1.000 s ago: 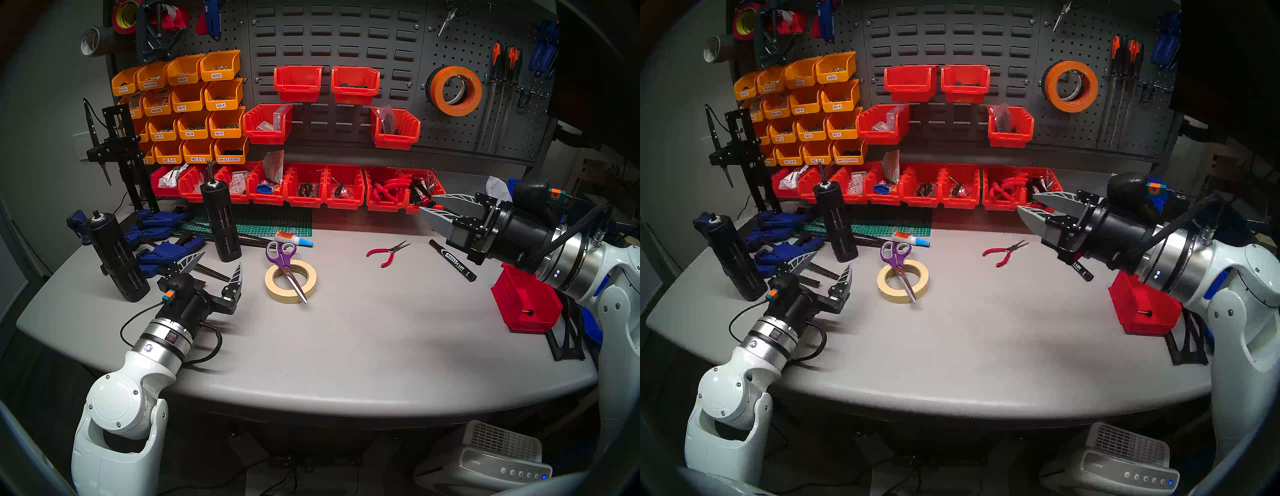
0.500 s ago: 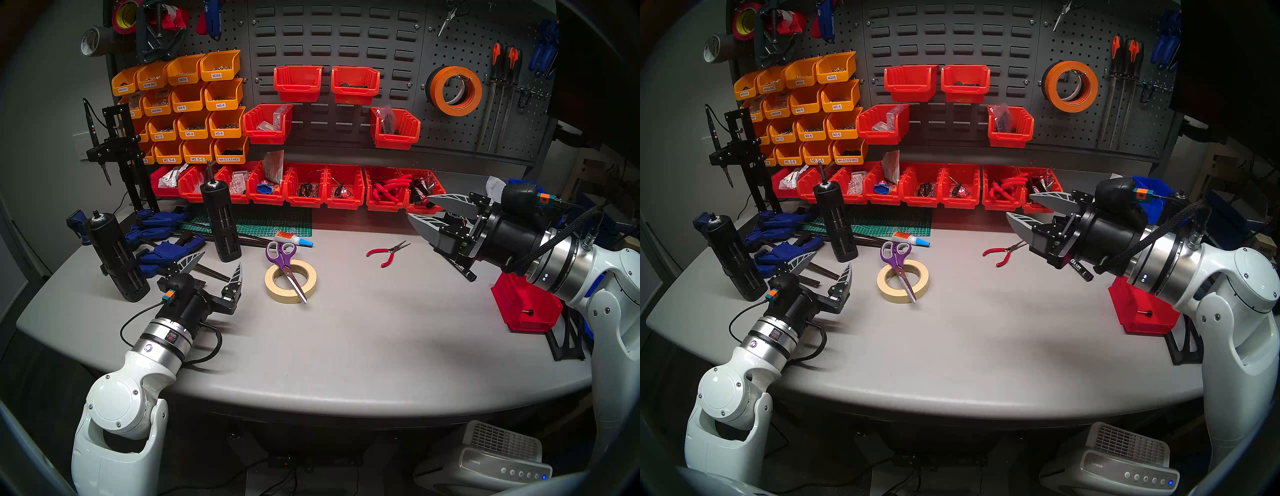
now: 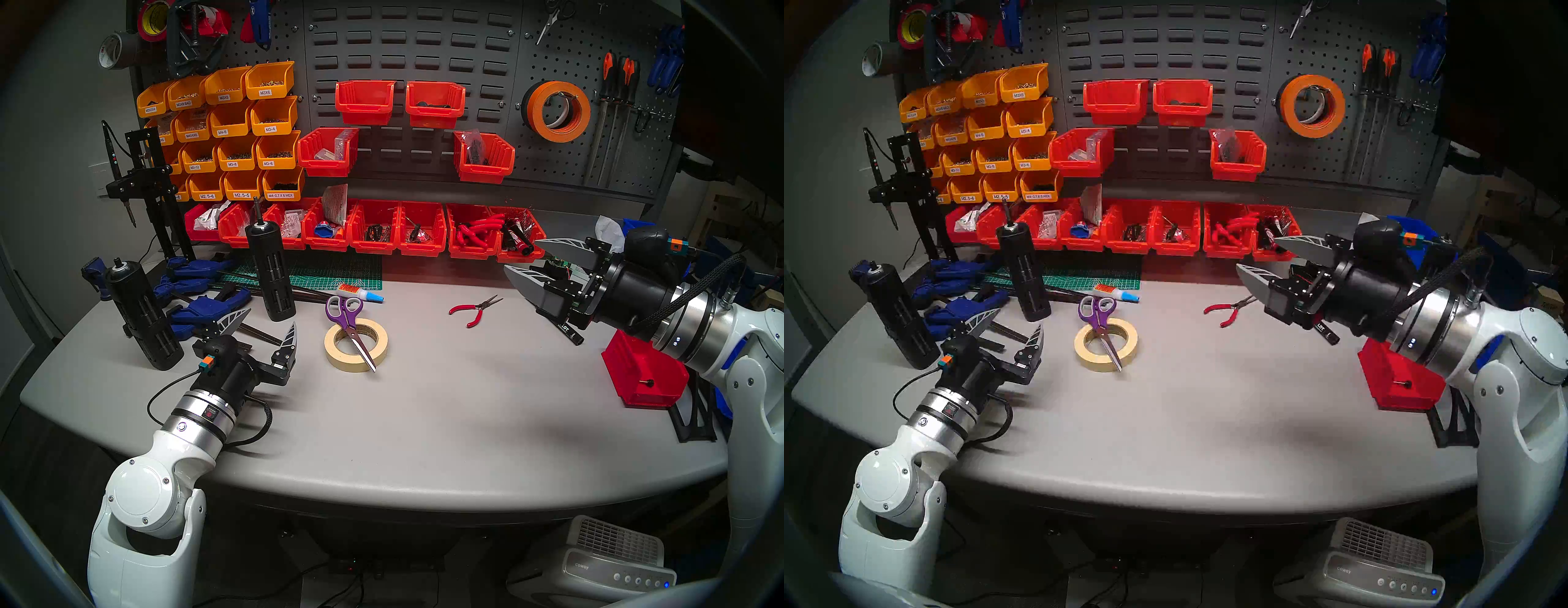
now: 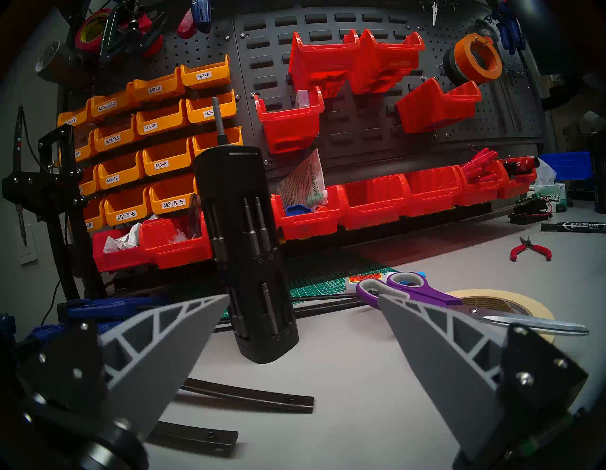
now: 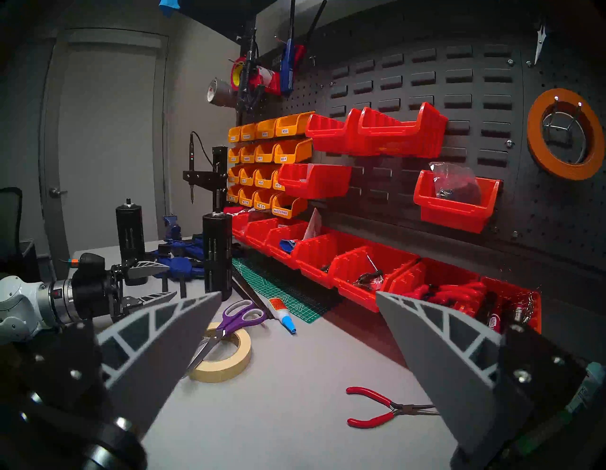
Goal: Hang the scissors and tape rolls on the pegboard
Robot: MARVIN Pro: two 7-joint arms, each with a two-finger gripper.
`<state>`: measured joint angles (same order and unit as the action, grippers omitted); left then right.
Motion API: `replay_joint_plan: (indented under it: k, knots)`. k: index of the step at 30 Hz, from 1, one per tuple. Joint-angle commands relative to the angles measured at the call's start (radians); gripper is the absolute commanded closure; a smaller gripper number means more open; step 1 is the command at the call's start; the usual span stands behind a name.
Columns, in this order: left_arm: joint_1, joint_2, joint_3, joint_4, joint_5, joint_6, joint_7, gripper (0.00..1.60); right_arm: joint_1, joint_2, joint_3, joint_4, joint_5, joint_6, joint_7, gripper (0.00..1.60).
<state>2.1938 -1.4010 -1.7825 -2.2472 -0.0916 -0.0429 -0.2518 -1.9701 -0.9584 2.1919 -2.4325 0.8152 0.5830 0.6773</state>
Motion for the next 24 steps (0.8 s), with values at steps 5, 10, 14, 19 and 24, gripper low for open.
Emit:
replay_joint_plan:
  k: [5, 10, 14, 19, 24]
  knots:
    - [-0.001, 0.000, 0.002, -0.014, 0.000, -0.006, -0.001, 0.00, 0.010, -0.004, 0.017, -0.011, 0.003, -0.003, 0.007, 0.00]
    - [-0.001, 0.000, 0.002, -0.014, 0.000, -0.006, -0.001, 0.00, 0.011, -0.006, 0.017, -0.011, 0.002, -0.003, 0.009, 0.00]
    - [-0.001, 0.000, 0.002, -0.014, 0.000, -0.006, -0.001, 0.00, 0.011, -0.007, 0.018, -0.011, 0.001, -0.002, 0.011, 0.00]
    - [-0.001, 0.000, 0.002, -0.014, 0.000, -0.006, -0.001, 0.00, 0.011, -0.008, 0.018, -0.011, 0.000, -0.002, 0.012, 0.00]
    - [-0.001, 0.000, 0.002, -0.014, 0.000, -0.006, -0.001, 0.00, 0.012, -0.008, 0.018, -0.011, 0.000, -0.002, 0.012, 0.00]
